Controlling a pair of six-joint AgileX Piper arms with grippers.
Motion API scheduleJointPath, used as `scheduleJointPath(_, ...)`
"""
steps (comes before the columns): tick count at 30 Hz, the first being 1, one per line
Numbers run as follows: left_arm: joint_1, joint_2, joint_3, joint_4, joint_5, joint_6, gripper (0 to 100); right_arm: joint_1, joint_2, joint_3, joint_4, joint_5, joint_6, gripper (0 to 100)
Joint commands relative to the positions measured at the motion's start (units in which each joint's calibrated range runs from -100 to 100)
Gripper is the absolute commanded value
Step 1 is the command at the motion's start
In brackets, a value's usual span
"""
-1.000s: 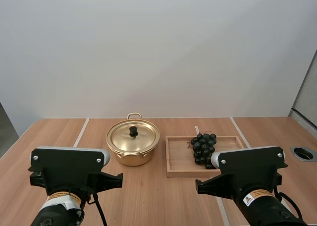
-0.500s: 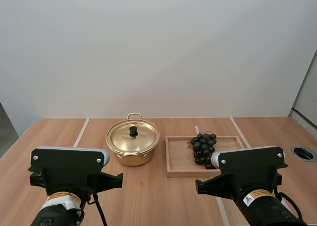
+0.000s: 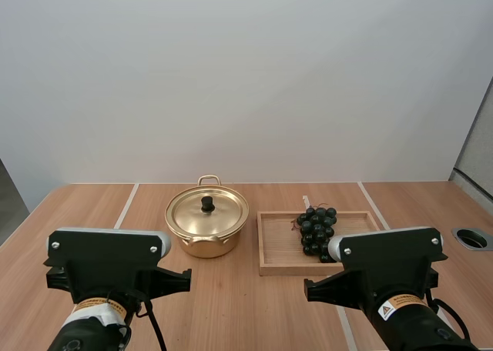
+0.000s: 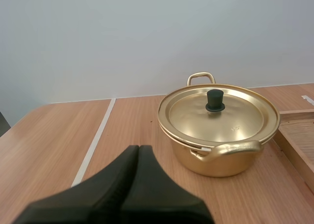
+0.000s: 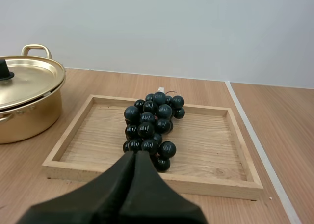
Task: Open the pot, put the grape inside, and close it
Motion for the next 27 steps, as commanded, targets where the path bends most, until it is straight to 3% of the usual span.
scheduleJointPath(1,0.1,-0.2,0.0,0.1,-1.2,-0.7,0,0.0,-0.4,0.0,-0.4,-0.9,0.1,0)
scheduleJointPath(27,0.1,-0.2,0.0,0.1,-1.2,-0.8,0,0.0,-0.4,0.0,1.0,-1.9,0.1,0)
